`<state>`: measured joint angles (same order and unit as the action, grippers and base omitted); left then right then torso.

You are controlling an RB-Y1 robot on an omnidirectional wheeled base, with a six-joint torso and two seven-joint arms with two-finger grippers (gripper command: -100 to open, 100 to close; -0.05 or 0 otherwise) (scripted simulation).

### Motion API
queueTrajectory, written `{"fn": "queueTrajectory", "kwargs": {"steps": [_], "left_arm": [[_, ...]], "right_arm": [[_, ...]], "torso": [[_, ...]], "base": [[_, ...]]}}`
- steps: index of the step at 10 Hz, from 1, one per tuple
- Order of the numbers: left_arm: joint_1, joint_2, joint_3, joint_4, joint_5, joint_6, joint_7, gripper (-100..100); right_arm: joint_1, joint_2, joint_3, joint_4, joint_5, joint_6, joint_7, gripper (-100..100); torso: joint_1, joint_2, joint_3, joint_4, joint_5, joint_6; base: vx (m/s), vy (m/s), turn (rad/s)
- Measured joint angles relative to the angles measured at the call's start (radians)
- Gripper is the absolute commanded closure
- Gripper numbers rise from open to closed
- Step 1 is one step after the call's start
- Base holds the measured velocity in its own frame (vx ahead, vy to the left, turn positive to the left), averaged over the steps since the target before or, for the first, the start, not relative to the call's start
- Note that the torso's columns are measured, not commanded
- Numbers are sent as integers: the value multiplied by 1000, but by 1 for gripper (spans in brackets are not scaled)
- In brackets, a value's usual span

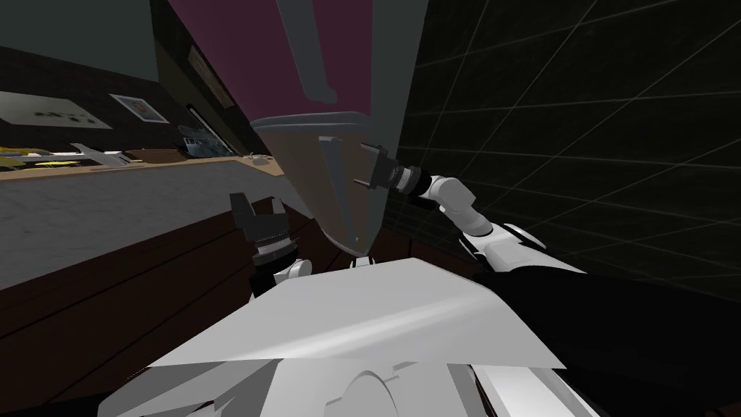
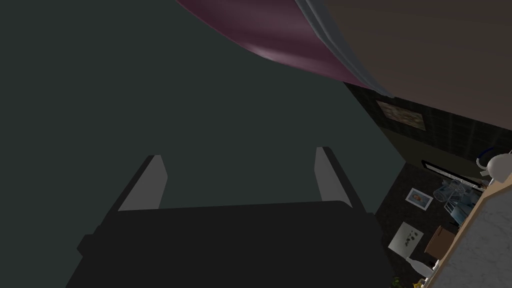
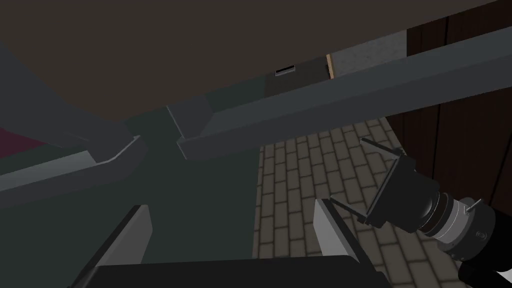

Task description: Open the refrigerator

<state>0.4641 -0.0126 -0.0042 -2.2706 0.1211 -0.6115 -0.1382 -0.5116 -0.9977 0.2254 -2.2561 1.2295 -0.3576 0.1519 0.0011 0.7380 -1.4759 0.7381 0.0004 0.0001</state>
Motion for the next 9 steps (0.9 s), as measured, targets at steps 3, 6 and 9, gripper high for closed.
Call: {"fn": "queueTrajectory", "kwargs": {"steps": [3,6,9], "left_arm": [[0,0,0,0,0,0,0,0],[0,0,0,0,0,0,0,0],[0,0,0,0,0,0,0,0]], "right_arm": [[-92,-66,32,15,78,6,-6,-100],[-159,-117,57,24,139,11,-8,-100],[-189,-148,56,26,155,8,-18,-100]], "torso": [[-1,0,0,0,0,0],[-3,2,1,0,-1,0],[1,0,0,0,0,0]], "base": [[81,116,-138],[56,82,-107],[23,64,5]]}}
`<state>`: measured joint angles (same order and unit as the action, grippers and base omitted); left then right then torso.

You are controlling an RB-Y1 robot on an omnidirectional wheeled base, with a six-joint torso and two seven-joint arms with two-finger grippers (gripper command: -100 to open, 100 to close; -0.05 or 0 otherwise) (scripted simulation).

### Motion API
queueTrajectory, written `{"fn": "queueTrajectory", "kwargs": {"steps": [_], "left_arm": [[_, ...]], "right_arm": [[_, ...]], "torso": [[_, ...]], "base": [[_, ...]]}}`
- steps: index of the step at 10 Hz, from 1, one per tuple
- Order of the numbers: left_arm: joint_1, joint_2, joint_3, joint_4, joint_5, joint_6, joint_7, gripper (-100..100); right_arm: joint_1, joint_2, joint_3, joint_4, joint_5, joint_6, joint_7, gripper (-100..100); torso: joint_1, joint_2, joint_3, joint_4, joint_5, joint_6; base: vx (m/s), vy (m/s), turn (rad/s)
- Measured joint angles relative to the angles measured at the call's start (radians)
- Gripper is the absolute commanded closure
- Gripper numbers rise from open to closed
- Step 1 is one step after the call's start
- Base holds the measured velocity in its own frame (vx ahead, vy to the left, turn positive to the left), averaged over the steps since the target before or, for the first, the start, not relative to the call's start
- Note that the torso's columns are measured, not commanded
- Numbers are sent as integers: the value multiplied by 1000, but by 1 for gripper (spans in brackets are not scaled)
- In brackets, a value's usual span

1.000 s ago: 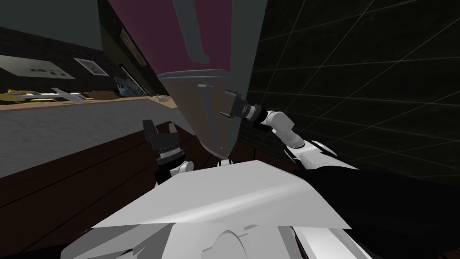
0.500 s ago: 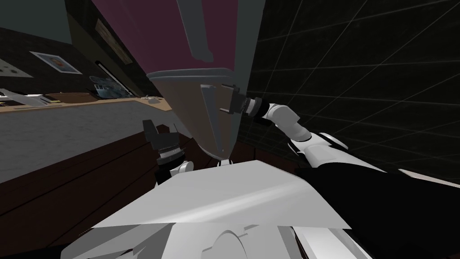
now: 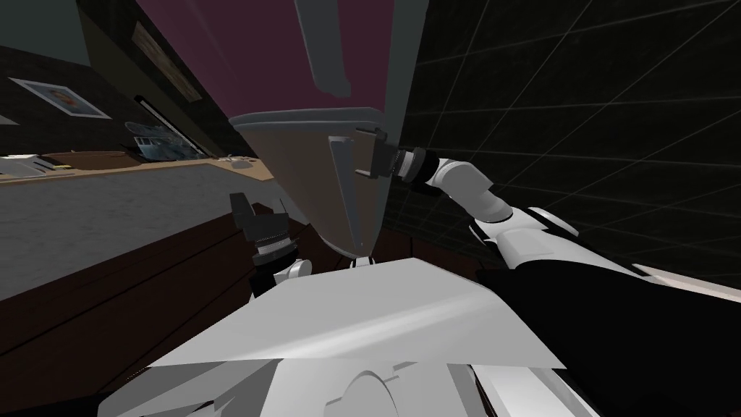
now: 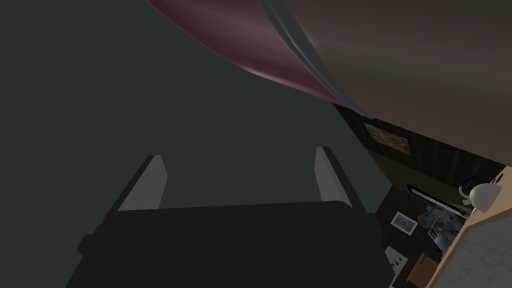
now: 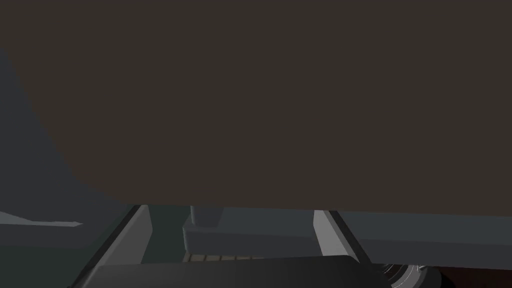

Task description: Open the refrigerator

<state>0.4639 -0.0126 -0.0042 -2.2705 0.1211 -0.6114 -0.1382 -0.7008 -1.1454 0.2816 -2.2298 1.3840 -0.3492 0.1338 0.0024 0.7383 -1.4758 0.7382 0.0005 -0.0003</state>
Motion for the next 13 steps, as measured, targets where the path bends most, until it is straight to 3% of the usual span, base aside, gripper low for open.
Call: {"fn": "queueTrajectory", "kwargs": {"steps": [1,5,7,8,13], "left_arm": [[0,0,0,0,0,0,0,0],[0,0,0,0,0,0,0,0],[0,0,0,0,0,0,0,0],[0,0,0,0,0,0,0,0],[0,0,0,0,0,0,0,0]], "right_arm": [[-1,-1,-1,1,-1,-2,-2,100],[-5,-13,-18,23,9,19,-6,100],[-3,-24,-23,35,9,17,-8,100],[14,-35,-34,40,9,21,-8,100],[25,-58,-41,82,24,32,-11,100]], "torso": [[-2,0,0,0,0,0],[7,-3,0,-7,3,-1],[0,-9,-4,-8,1,-1],[2,-11,-5,-9,0,0],[1,-10,-5,-8,0,0]], "base": [[4,10,0],[-110,197,-98],[-178,242,-130],[-160,250,-119],[-189,232,-105]]}}
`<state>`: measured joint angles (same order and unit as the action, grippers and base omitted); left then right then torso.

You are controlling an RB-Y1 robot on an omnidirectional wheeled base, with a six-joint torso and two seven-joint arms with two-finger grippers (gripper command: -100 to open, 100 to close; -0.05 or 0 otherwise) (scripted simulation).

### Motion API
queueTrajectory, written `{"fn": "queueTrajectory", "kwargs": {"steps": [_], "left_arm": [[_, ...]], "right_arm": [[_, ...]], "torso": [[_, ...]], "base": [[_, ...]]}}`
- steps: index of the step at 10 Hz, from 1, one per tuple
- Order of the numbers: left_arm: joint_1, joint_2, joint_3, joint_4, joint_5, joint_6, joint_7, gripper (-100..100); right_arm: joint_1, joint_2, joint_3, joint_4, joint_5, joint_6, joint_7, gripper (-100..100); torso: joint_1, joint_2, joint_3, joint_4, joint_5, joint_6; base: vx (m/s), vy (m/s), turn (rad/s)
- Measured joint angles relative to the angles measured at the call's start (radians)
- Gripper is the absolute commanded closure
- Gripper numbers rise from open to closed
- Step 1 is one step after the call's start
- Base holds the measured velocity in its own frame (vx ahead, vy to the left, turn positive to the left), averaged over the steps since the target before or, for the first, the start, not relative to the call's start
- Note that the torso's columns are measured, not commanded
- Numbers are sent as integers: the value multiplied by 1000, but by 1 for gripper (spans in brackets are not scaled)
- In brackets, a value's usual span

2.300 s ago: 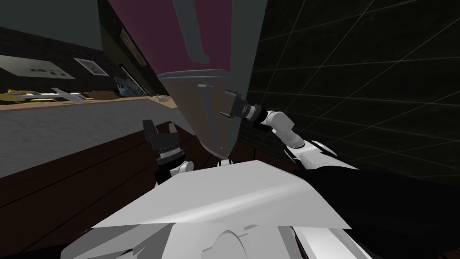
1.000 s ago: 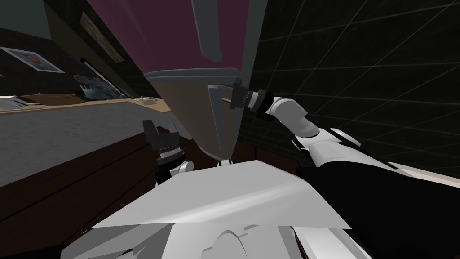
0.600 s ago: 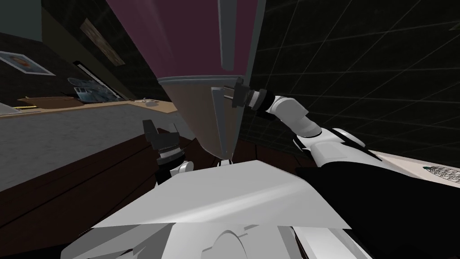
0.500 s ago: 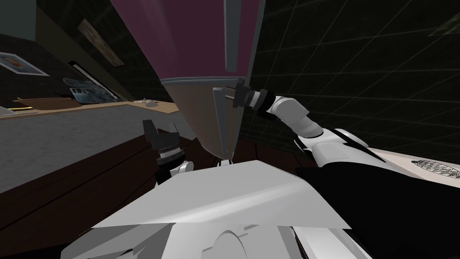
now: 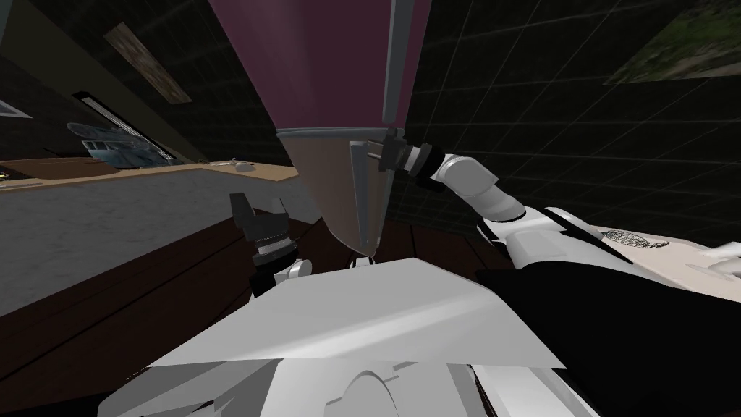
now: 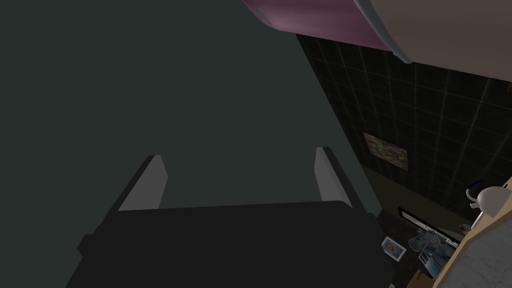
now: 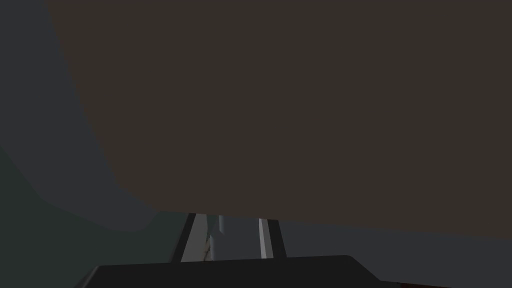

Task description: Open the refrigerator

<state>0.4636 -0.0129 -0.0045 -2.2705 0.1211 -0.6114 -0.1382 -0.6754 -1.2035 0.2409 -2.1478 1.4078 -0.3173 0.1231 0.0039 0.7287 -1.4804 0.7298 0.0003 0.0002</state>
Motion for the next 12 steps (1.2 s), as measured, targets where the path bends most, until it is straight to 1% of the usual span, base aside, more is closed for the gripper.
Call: {"fn": "queueTrajectory", "kwargs": {"steps": [1,2,3,4,5,6,7,8,9,10,11,12], "left_arm": [[0,0,0,0,0,0,0,0],[0,0,0,0,0,0,0,0],[0,0,0,0,0,0,0,0],[0,0,0,0,0,0,0,0],[0,0,0,0,0,0,0,0],[0,0,0,0,0,0,0,0],[0,0,0,0,0,0,0,0],[0,0,0,0,0,0,0,0],[0,0,0,0,0,0,0,0],[0,0,0,0,0,0,0,0],[0,0,0,0,0,0,0,0],[0,0,0,0,0,0,0,0]], "right_arm": [[5,-1,-6,9,-5,-3,8,100],[14,-3,-19,21,-15,-7,22,100],[17,-5,-17,33,-4,2,24,100],[21,-9,-16,39,-2,4,23,100],[18,-19,-14,46,5,5,13,100],[18,-20,-14,46,6,6,10,100],[24,-25,-18,48,10,12,9,100],[37,-28,-33,64,3,15,21,100],[36,-33,-35,77,2,13,23,100],[41,-33,-40,92,-4,7,31,100],[47,-48,-38,97,12,16,18,100],[45,-54,-29,104,22,21,5,100]], "torso": [[-3,0,-1,0,1,-3],[-3,3,2,0,-1,0],[-4,3,3,0,-2,1],[-7,1,1,0,-2,-1],[-9,2,1,1,-3,1],[-16,0,-1,3,-4,1],[-9,2,0,3,-4,2],[-1,5,3,3,-1,1],[3,5,2,3,2,-3],[4,2,0,2,3,-4],[5,2,0,2,3,-3],[1,0,-2,2,2,-5]], "base": [[-236,236,-59],[-203,312,-198],[-163,265,-79],[-197,224,-72],[-101,110,-23],[-80,199,-85],[-128,324,-200],[-122,309,-119],[-113,298,-90],[-165,346,-156],[-155,283,-86],[-122,307,-88]]}}
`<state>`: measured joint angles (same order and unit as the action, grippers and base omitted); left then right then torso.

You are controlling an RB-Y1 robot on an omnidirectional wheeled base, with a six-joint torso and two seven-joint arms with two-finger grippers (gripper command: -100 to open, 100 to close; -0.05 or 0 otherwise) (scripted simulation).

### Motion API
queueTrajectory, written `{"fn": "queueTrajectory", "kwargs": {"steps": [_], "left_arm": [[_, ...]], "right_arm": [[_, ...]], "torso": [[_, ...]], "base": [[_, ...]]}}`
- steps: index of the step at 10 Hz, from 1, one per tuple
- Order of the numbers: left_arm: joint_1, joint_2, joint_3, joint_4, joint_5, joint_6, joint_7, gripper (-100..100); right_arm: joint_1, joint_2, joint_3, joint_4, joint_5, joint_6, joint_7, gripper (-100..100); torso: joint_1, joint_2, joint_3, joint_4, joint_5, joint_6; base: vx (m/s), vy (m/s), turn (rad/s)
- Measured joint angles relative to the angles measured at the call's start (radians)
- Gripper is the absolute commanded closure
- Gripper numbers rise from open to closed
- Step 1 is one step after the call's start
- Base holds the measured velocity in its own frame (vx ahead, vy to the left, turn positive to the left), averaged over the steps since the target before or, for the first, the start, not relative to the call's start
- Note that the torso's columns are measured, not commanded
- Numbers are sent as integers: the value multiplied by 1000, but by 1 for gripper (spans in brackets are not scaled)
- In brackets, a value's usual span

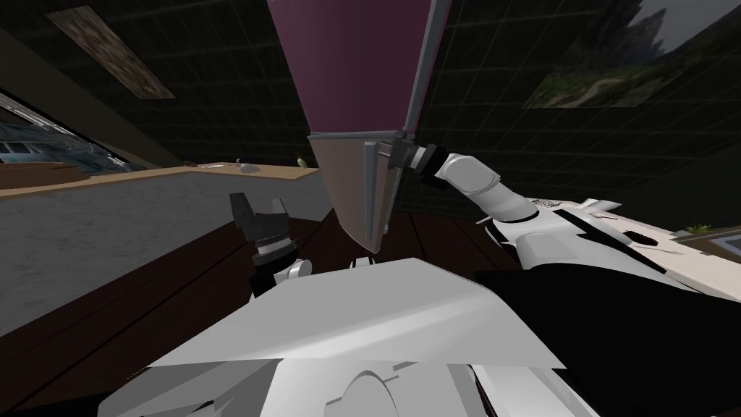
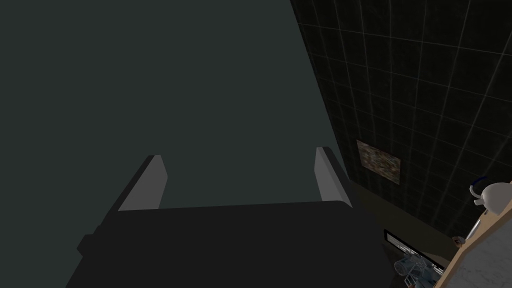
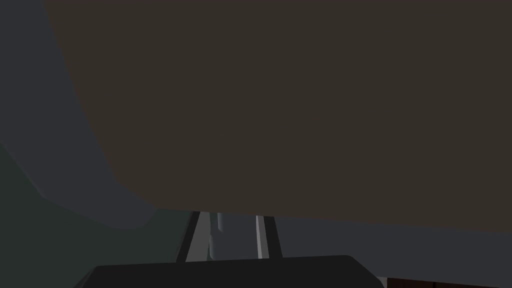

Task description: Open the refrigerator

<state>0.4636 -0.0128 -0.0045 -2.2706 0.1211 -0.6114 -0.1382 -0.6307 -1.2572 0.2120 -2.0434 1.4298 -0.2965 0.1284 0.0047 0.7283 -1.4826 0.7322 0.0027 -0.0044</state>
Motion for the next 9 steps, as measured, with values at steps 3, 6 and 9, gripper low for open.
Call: {"fn": "queueTrajectory", "kwargs": {"steps": [3,6,9], "left_arm": [[0,0,0,0,0,0,0,0],[0,0,0,0,0,0,0,0],[0,0,0,0,0,0,0,0]], "right_arm": [[13,-15,-5,33,5,2,-3,100],[33,-31,-10,63,15,10,-1,100],[37,-47,3,88,40,19,-25,-100]], "torso": [[-3,-3,-2,0,-1,0],[-1,0,0,0,0,0],[-10,3,2,4,-3,2]], "base": [[-140,297,-113],[-148,324,-113],[-102,209,-86]]}}
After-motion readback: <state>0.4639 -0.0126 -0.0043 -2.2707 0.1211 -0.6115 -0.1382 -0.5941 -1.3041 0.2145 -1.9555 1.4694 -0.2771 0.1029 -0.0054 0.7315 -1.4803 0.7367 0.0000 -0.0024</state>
